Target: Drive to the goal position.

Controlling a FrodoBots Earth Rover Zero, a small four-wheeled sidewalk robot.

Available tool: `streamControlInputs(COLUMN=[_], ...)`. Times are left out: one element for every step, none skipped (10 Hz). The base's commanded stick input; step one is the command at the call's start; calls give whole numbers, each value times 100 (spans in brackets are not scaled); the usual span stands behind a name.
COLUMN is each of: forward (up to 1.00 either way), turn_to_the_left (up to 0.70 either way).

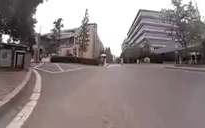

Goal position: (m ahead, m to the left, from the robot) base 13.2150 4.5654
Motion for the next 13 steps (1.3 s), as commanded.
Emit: streamControlInputs(forward=[70, 70, 70, 70, 70, 70, 70, 70, 70, 70, 70, 70, 70], turn_to_the_left=[0, 0, 0, 0, 0, 0, 0, 0, 0, 0, 0, 0, 0])
